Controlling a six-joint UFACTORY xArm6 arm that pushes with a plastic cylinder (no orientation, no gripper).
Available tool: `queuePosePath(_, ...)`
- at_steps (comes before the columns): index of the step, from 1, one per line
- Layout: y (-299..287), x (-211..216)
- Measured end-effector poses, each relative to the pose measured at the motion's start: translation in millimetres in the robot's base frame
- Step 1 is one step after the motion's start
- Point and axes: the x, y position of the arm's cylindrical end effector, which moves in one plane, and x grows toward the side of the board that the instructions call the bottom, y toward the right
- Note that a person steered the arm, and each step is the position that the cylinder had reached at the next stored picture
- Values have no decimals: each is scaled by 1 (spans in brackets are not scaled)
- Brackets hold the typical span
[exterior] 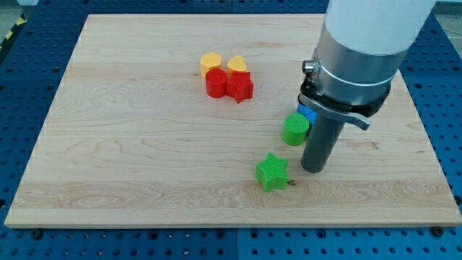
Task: Place the green circle above the green star
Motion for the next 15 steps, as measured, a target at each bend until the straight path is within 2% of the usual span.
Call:
queuePosePath(2,-46,25)
queuePosePath(4,-60,34)
queuePosePath(7,-26,38)
queuePosePath(8,16,38)
queuePosePath(9,34,25)
queuePosePath(10,36,-19)
queuePosePath(13,35,-79)
queuePosePath(15,10,-53)
